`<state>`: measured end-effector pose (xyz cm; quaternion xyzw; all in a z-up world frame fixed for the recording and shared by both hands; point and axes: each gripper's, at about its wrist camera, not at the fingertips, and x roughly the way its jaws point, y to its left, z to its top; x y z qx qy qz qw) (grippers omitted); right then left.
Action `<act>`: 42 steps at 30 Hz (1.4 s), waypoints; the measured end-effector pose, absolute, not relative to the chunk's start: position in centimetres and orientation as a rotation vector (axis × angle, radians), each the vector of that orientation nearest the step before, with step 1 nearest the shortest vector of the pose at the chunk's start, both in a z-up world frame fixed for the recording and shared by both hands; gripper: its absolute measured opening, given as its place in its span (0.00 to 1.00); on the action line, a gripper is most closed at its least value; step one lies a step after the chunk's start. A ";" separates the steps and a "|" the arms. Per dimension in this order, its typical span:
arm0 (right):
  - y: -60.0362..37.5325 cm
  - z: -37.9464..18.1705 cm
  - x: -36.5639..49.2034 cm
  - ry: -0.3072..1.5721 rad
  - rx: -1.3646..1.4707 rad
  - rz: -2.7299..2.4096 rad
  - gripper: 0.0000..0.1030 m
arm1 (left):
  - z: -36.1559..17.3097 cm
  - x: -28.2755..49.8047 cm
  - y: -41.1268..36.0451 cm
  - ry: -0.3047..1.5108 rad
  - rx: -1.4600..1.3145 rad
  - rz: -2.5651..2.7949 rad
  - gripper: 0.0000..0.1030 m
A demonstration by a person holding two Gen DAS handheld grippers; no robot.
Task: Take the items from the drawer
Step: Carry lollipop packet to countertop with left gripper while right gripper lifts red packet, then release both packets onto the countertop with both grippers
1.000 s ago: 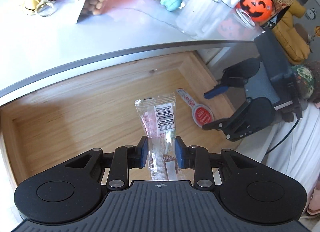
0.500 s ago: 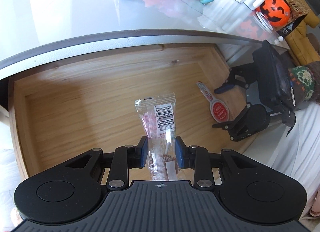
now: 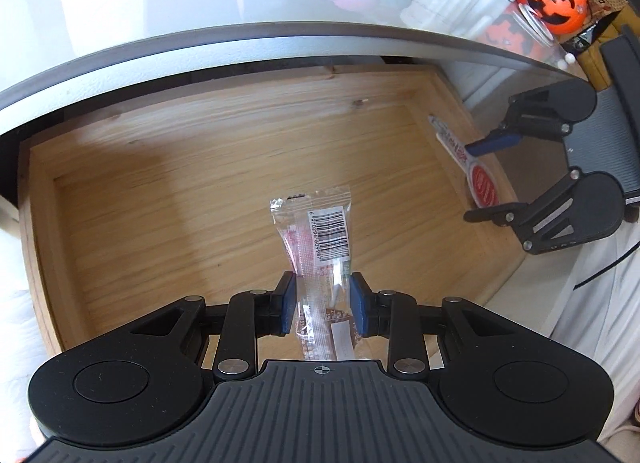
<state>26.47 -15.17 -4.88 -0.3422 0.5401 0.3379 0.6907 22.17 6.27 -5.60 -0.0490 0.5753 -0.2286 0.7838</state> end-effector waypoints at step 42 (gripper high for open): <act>-16.7 6.0 33.7 0.705 -0.199 0.249 0.65 | 6.3 24.4 17.8 0.436 -0.345 -0.125 0.43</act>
